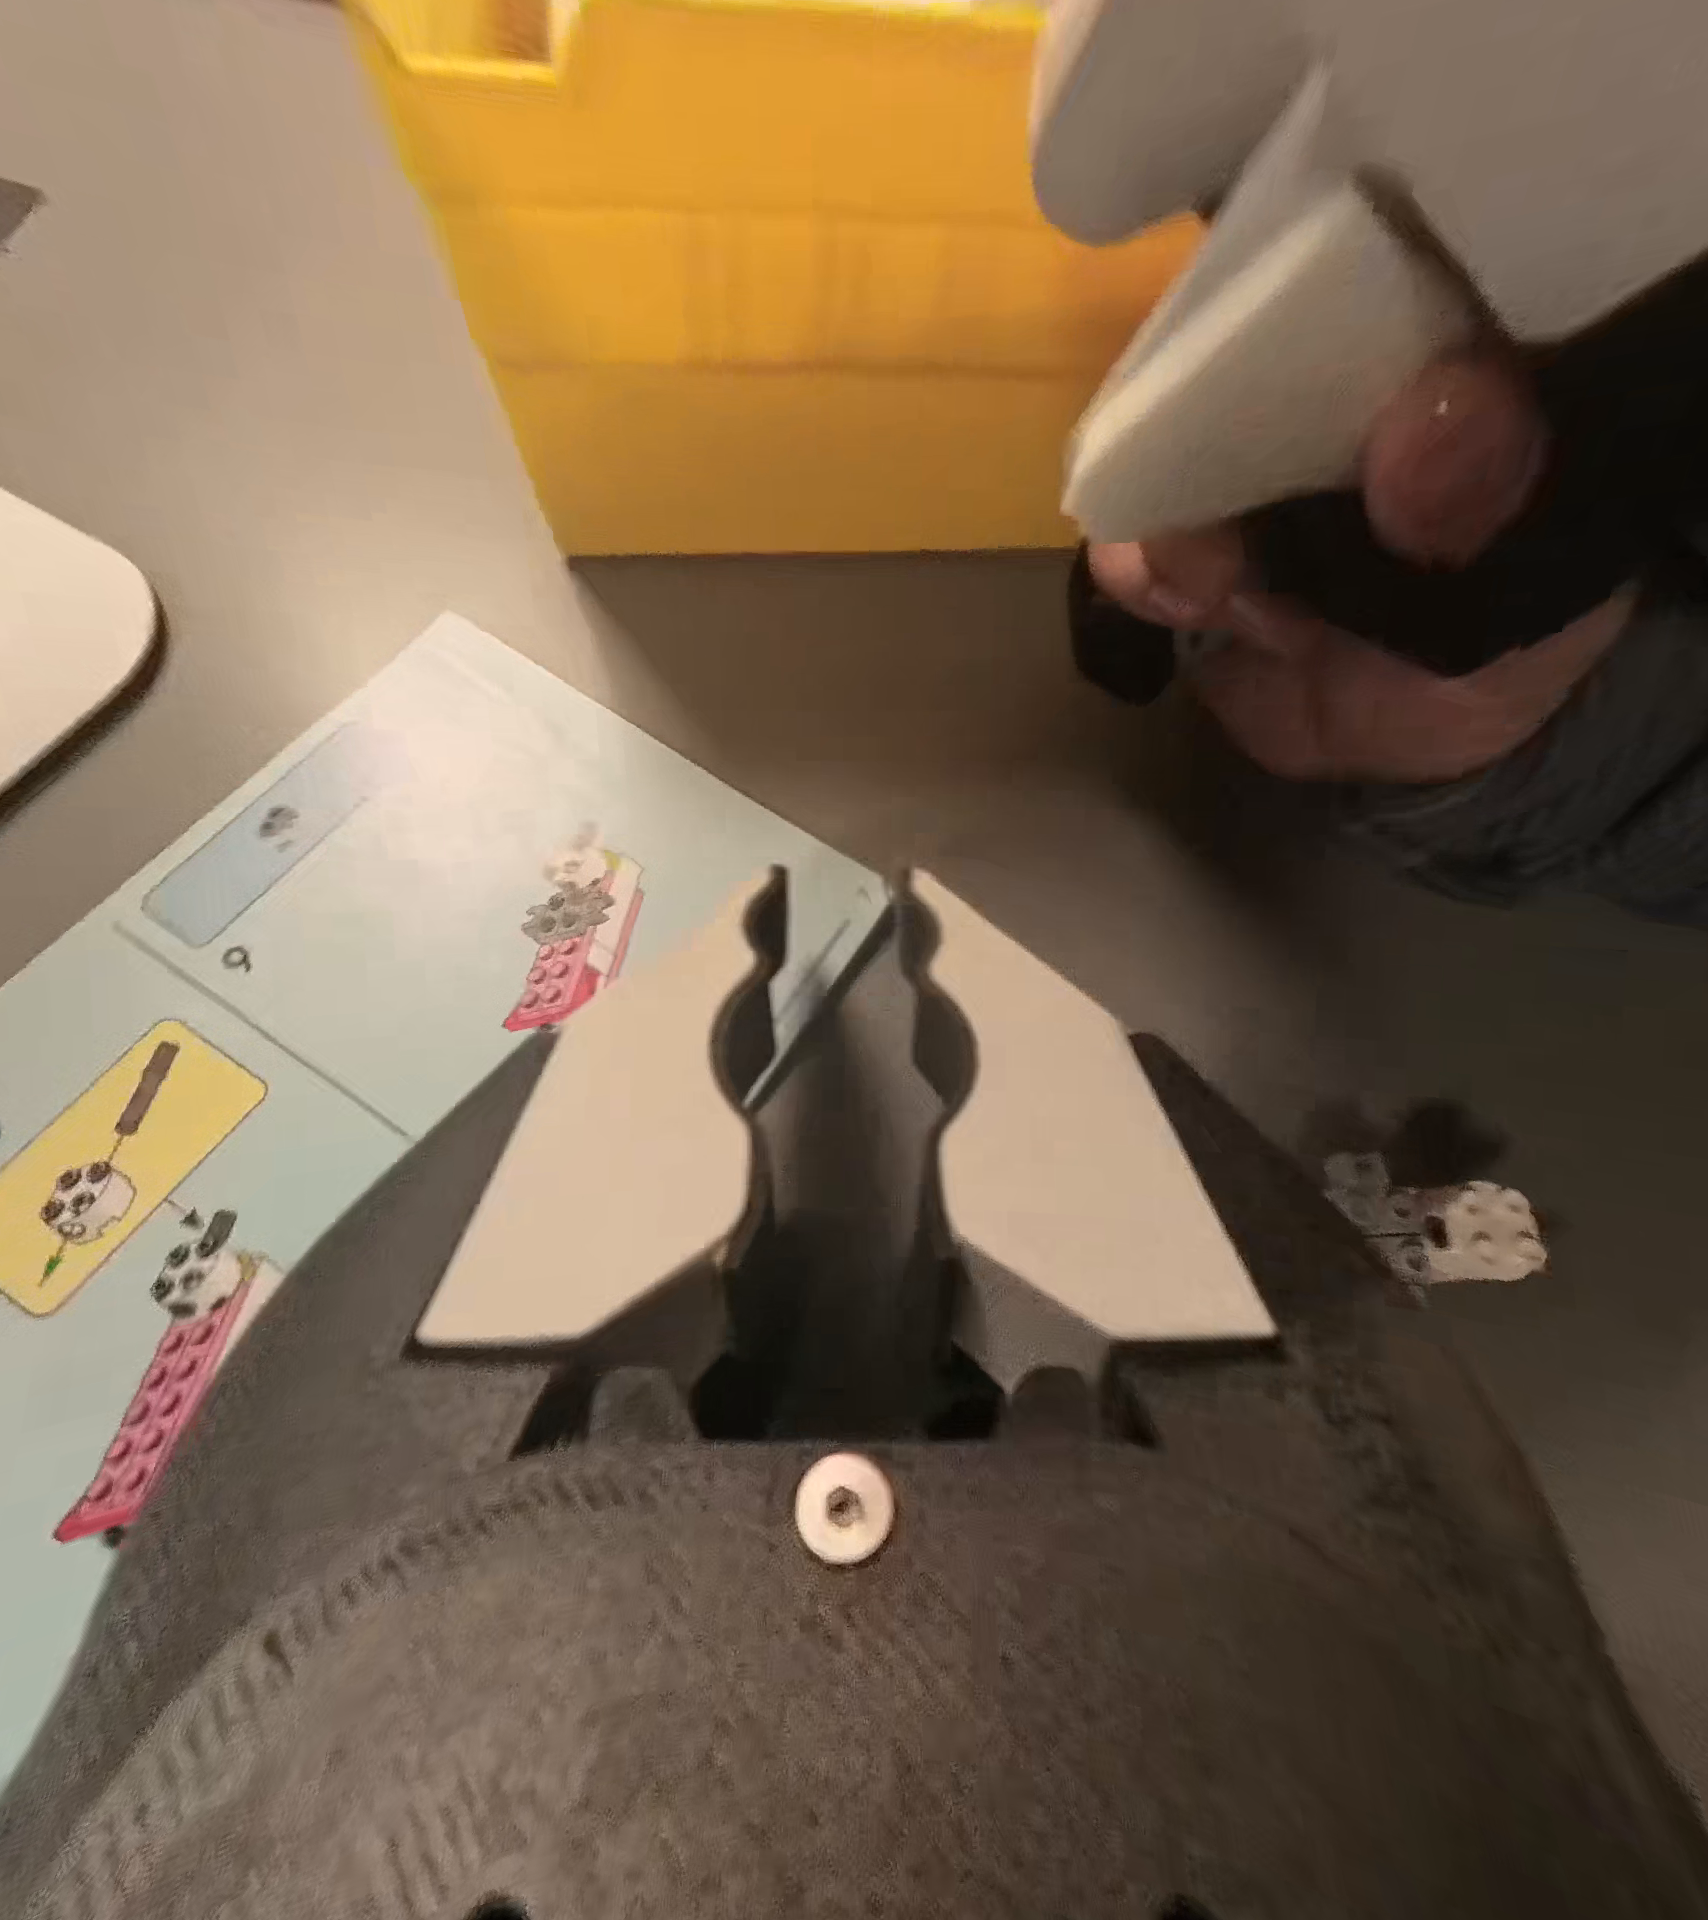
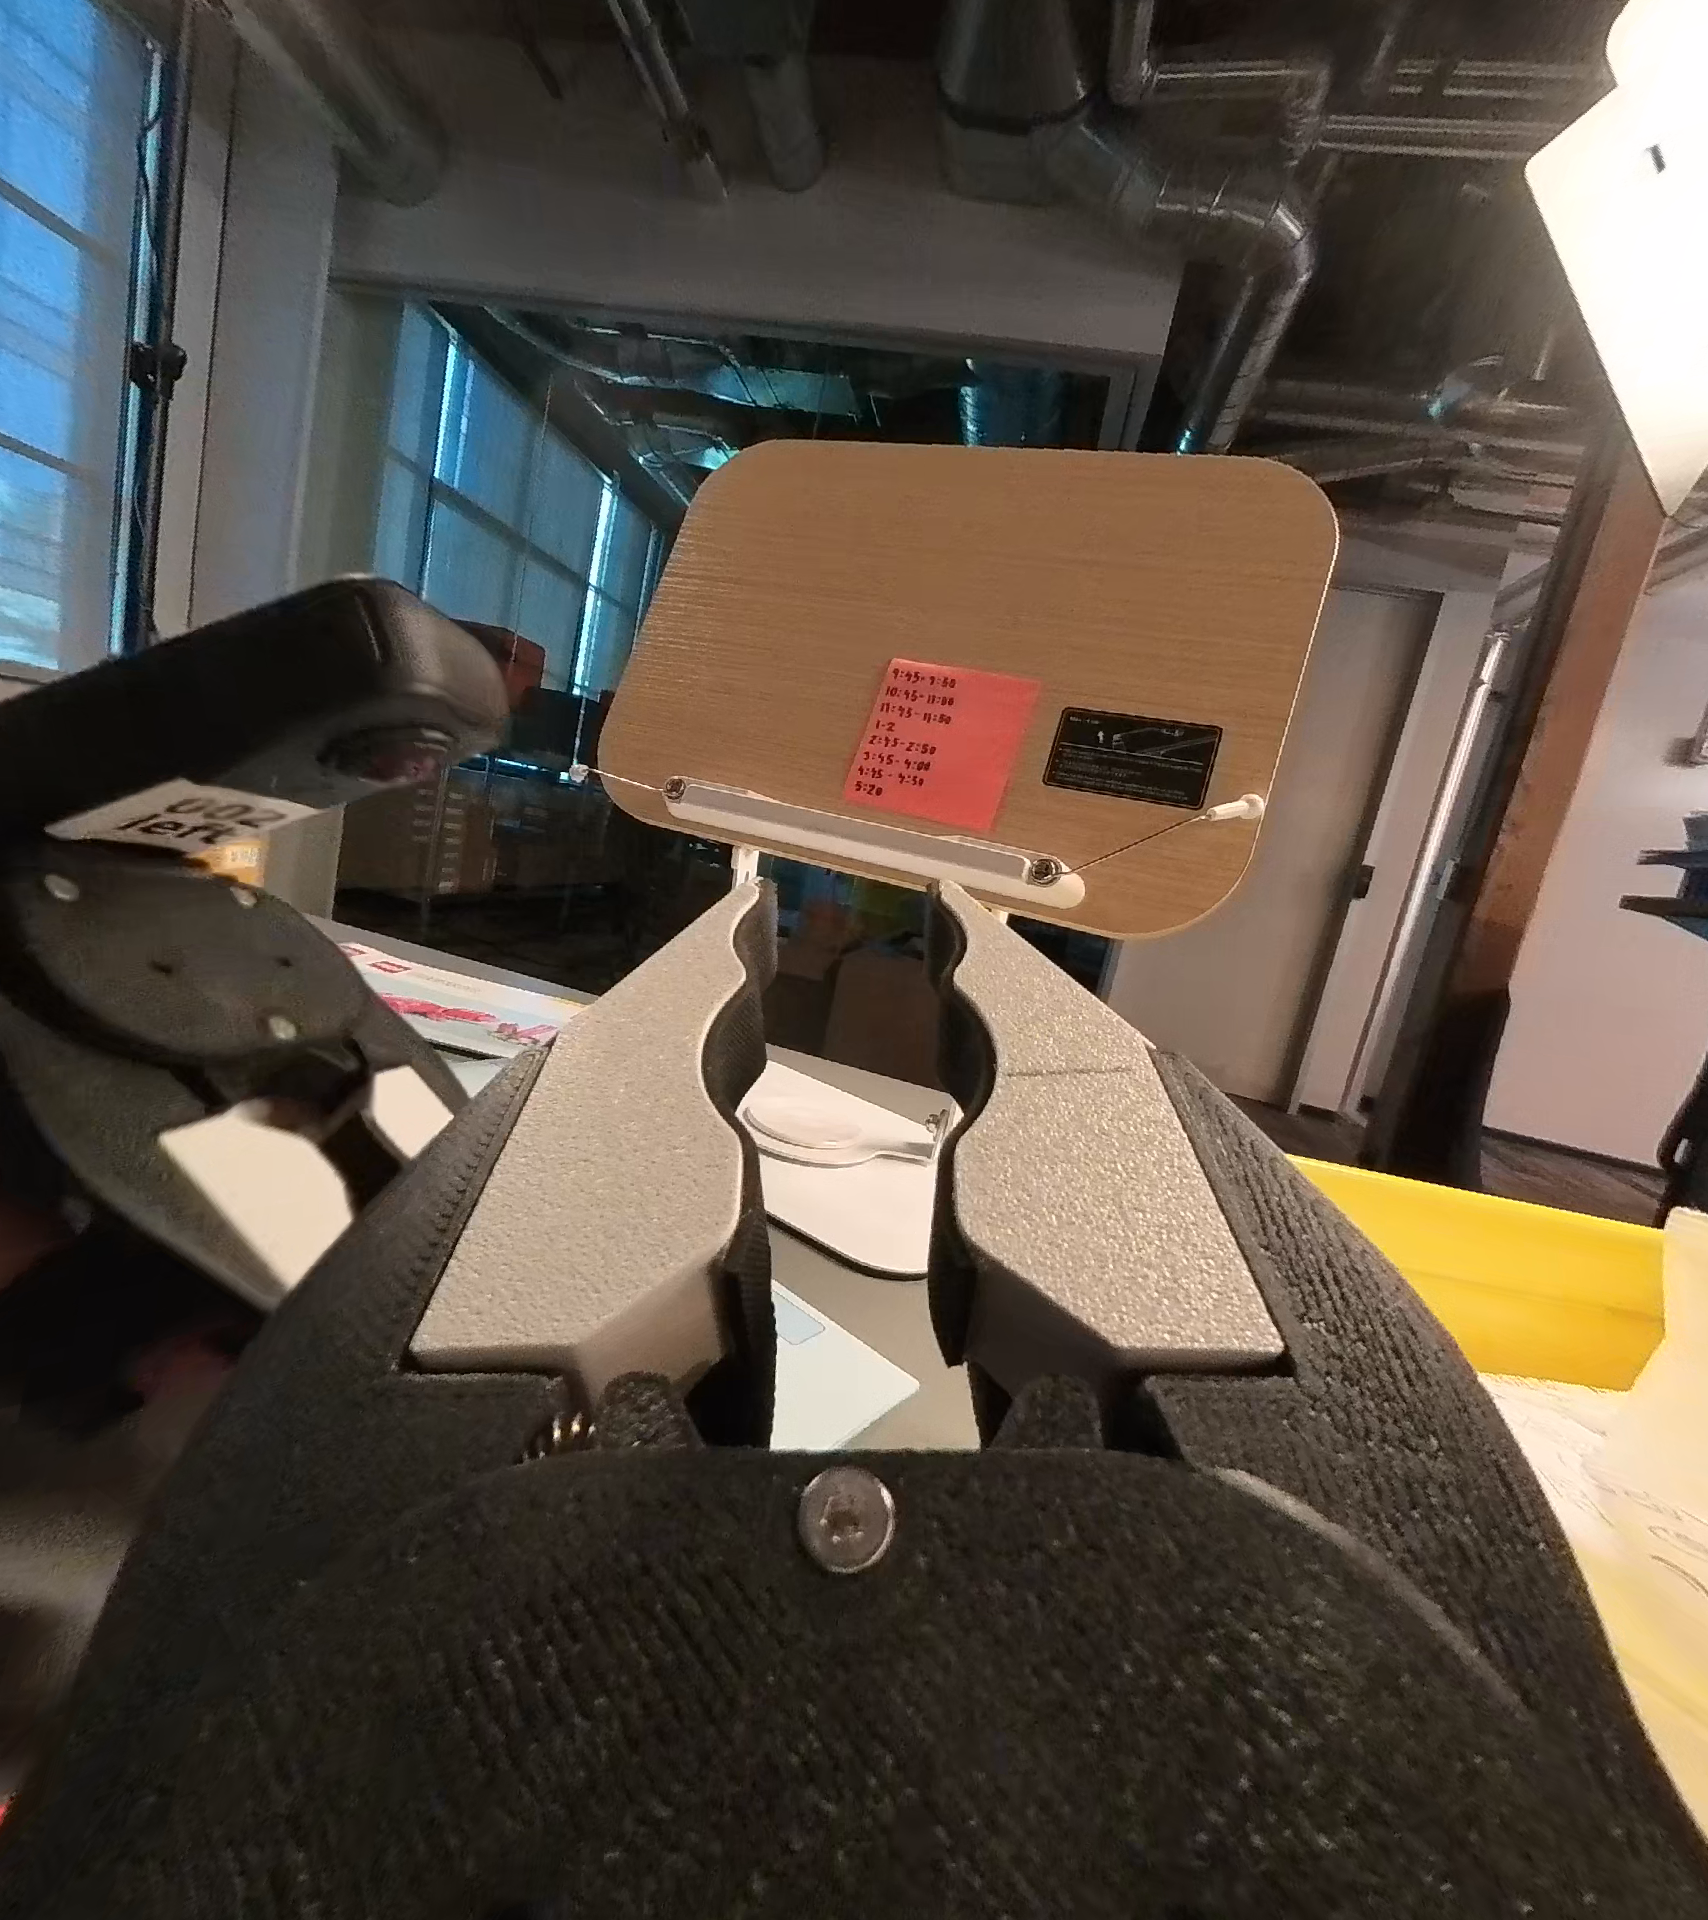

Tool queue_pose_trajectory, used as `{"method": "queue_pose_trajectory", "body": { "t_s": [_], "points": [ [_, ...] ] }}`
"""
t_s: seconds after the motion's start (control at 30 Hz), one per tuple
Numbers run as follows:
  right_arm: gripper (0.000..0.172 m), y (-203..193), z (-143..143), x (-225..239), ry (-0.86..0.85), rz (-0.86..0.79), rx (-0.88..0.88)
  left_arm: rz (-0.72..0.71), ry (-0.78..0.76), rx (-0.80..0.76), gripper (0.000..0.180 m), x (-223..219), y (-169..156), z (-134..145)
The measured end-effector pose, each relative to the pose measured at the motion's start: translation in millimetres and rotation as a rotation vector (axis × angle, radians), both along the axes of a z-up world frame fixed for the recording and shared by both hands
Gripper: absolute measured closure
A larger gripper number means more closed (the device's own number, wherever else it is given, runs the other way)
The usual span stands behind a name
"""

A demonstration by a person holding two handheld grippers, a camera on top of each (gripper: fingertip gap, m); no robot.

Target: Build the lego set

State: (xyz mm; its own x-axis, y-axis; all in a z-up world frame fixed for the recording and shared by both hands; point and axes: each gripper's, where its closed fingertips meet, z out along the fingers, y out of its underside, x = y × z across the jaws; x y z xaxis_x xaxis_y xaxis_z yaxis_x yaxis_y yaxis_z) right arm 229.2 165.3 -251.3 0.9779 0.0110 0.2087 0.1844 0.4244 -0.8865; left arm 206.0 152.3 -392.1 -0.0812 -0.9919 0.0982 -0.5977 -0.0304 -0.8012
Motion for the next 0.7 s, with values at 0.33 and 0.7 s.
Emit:
{"method": "queue_pose_trajectory", "body": {
  "t_s": [0.33, 0.7],
  "points": [
    [0.146, 0, 0, 0, 0.000, -0.001, -0.001, -0.022, 0.072, 0.028, 0.168, 3, -5, -15],
    [0.146, 0, 0, 0, 0.001, -0.001, -0.002, -0.026, 0.085, 0.038, 0.180, 2, -5, -17]
  ]
}}
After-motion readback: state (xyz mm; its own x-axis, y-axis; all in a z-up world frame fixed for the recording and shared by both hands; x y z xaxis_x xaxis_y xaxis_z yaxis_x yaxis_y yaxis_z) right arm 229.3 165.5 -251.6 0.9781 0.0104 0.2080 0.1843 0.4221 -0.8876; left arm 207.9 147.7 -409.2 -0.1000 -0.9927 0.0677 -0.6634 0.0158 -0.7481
